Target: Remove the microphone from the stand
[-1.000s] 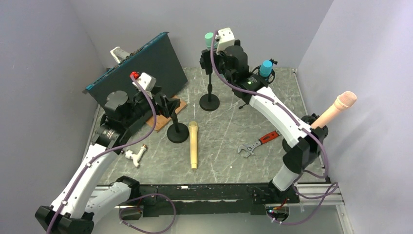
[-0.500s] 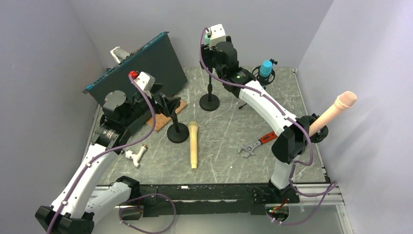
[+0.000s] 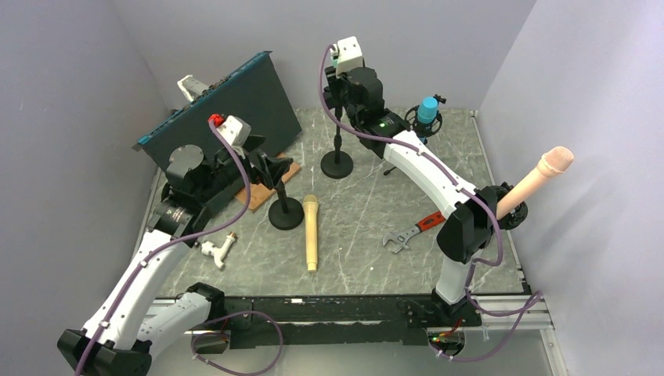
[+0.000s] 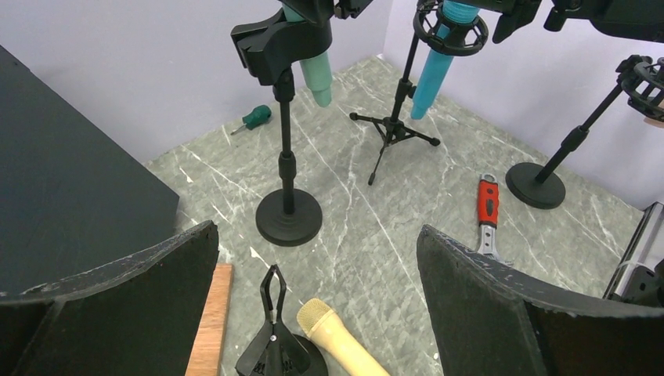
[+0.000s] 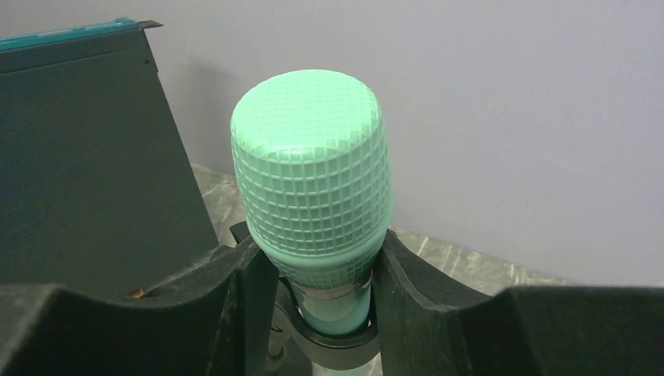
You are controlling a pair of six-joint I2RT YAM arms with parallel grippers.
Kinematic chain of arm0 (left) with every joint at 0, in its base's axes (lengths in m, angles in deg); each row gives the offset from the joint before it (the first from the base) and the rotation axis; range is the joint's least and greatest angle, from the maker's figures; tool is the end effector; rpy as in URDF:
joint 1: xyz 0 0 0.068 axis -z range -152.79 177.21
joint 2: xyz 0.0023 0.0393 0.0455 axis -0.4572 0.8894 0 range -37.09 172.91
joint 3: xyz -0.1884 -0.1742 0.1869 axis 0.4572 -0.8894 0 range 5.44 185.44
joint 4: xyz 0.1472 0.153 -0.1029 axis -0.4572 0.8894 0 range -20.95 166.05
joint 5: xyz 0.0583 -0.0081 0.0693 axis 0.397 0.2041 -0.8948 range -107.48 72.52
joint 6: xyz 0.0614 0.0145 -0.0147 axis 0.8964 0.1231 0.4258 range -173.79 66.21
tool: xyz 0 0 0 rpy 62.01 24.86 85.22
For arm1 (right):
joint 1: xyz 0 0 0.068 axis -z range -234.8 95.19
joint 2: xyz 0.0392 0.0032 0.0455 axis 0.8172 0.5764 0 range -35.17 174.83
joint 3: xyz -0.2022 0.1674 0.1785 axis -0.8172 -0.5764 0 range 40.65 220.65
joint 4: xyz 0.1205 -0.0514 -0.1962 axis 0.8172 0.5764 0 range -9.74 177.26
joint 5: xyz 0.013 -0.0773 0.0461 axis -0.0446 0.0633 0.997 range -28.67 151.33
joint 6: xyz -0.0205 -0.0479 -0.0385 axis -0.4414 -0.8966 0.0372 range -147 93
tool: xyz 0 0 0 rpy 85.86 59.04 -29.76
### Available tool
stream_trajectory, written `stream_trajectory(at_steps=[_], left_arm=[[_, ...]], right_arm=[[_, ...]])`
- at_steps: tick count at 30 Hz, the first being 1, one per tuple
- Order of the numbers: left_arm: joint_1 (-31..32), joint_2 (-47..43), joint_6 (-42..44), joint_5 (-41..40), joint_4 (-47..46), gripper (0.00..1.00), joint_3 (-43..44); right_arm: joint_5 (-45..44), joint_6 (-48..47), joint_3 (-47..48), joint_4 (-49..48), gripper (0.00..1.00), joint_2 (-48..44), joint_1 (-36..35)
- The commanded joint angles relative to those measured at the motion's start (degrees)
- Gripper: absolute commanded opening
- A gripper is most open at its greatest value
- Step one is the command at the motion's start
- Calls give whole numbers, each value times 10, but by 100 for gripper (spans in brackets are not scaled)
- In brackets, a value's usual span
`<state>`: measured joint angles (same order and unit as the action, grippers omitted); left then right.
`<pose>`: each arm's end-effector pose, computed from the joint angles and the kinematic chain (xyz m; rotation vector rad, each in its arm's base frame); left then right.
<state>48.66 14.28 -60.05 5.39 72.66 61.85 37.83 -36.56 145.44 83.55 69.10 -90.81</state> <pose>0.1404 -0.0763 0.4375 0.5255 1.4997 -0.6876 0.3626 0.2386 0.4700 -0.3241 1.5824 0.0244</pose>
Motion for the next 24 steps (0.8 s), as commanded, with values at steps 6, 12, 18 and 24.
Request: stream_trajectory(at_steps=[6, 12, 18, 24], left_arm=[[3, 7, -9, 42, -39, 99, 5], [6, 13, -13, 58, -47, 99, 8], [12, 23, -15, 87, -51, 100, 11], [33, 66, -40, 170, -69, 99, 27]], right_arm=[[79, 3, -2, 39, 0, -61, 0], [120, 24, -56, 91, 0, -143, -1], [175, 48, -128, 117, 0, -227, -2], [189, 62, -169, 144, 0, -280, -12]])
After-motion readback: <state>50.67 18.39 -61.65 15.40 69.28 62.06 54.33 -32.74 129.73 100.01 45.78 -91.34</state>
